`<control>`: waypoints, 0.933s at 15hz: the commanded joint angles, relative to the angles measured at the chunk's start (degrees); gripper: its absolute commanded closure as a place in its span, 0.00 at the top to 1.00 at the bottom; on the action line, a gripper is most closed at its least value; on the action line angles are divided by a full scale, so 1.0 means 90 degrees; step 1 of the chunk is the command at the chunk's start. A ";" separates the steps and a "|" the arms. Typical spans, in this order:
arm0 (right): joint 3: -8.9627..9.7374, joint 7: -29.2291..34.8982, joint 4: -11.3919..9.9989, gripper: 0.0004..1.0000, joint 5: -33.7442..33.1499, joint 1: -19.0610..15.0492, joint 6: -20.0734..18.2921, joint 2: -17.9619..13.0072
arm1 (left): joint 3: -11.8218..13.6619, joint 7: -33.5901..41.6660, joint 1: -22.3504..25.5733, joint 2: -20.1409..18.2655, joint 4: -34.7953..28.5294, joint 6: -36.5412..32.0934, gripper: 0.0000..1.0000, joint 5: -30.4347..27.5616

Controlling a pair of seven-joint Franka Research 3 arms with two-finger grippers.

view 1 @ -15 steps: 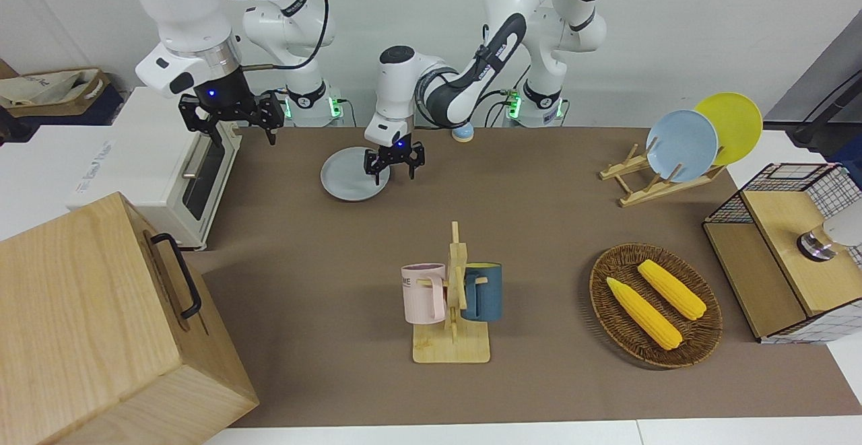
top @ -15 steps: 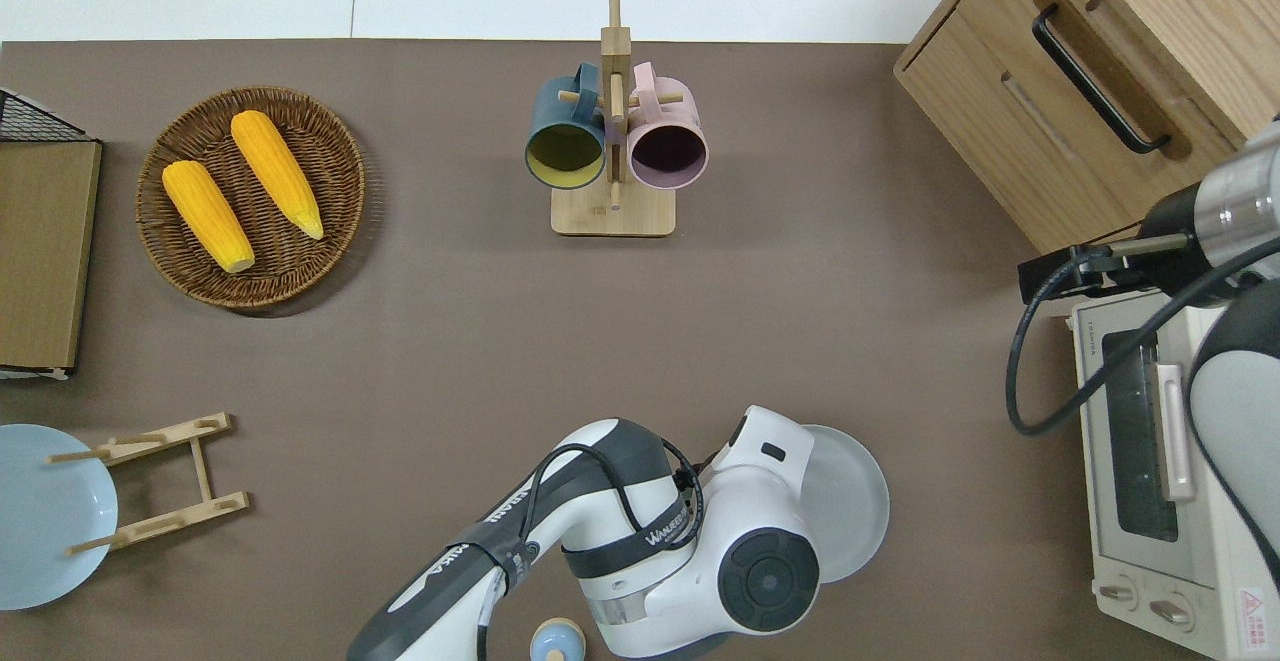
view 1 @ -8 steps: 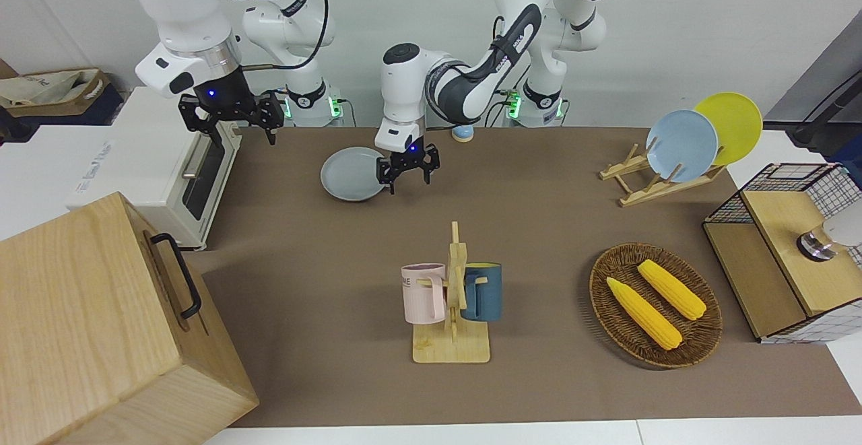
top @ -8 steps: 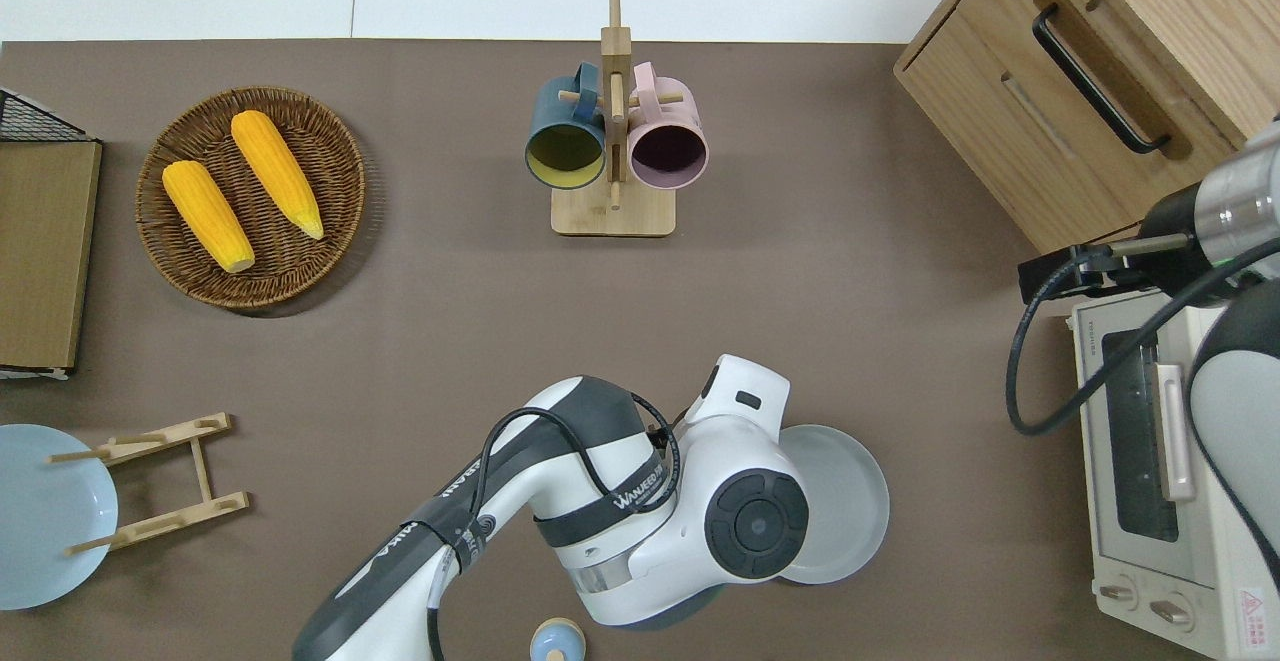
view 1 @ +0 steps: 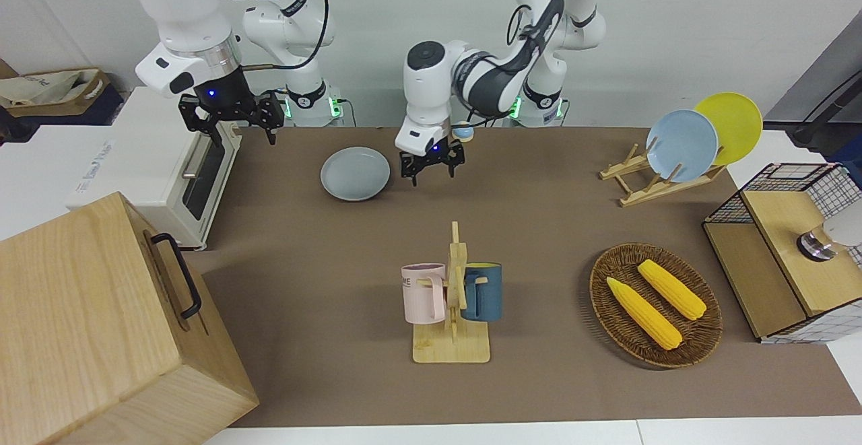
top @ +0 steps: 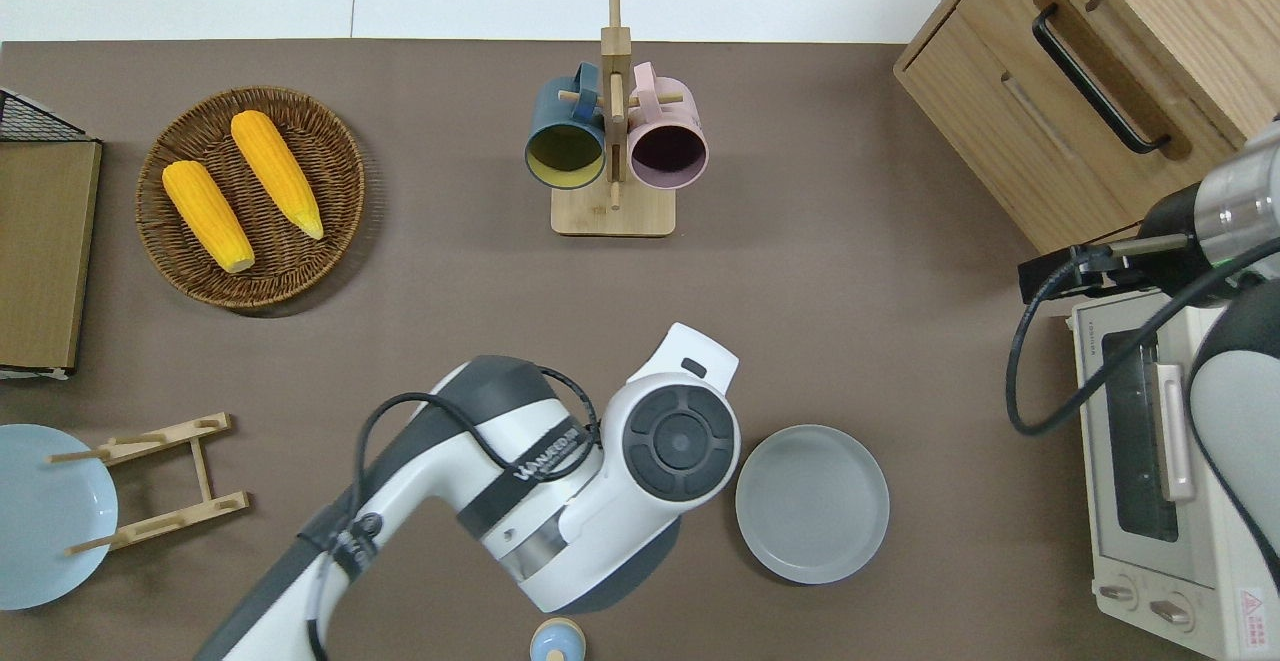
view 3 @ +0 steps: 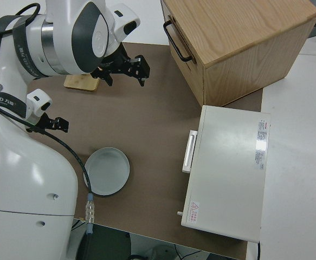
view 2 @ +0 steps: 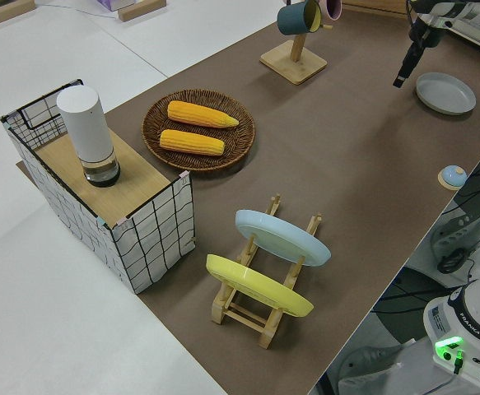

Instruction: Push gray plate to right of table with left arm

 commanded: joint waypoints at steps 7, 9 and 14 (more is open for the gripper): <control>-0.0001 0.0020 0.0009 0.98 0.0045 -0.0005 -0.0066 -0.0037 | 0.1302 0.2729 0.0193 -0.1487 -0.0153 -0.1328 1.00 -0.1247; -0.0001 0.0020 0.0009 0.98 0.0045 -0.0005 -0.0066 -0.0037 | 0.1693 0.3276 0.0184 -0.1643 -0.0144 -0.1504 1.00 -0.1383; -0.0001 0.0020 0.0018 0.98 0.0045 -0.0005 -0.0066 -0.0037 | 0.2659 0.4556 0.0203 -0.2132 -0.0144 -0.1982 1.00 -0.1540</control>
